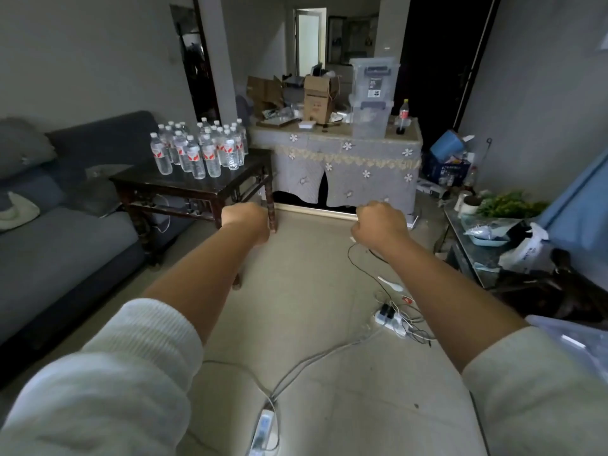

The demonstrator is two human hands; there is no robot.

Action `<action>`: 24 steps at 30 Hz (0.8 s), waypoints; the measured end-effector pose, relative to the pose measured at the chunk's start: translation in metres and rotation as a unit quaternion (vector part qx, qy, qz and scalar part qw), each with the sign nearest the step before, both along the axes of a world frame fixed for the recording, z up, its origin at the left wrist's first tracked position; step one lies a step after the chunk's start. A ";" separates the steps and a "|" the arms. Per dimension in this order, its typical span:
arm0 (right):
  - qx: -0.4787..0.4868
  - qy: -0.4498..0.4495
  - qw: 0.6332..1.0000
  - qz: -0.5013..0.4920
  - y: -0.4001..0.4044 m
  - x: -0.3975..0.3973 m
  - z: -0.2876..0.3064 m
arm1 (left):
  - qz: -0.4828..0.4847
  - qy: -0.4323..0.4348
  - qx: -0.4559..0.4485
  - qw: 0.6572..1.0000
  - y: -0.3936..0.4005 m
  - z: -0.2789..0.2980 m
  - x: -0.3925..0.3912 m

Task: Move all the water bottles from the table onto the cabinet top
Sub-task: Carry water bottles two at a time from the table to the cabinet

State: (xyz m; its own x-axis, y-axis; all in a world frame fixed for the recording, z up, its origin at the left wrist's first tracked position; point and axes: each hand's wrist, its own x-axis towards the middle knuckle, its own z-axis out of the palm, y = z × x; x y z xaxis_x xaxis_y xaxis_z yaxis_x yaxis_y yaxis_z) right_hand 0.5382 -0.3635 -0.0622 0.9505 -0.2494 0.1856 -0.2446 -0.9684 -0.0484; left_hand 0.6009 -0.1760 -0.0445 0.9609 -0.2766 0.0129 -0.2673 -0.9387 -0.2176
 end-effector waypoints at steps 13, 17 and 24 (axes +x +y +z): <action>0.050 0.030 0.997 0.048 -0.096 0.305 -0.032 | 0.041 0.021 -0.006 0.999 -0.067 -0.035 0.291; 0.060 0.058 0.992 0.097 -0.118 0.402 -0.032 | 0.078 0.036 -0.019 0.996 -0.081 -0.038 0.373; 0.071 0.078 0.982 0.157 -0.115 0.568 -0.040 | 0.151 0.046 -0.025 0.987 -0.069 -0.049 0.502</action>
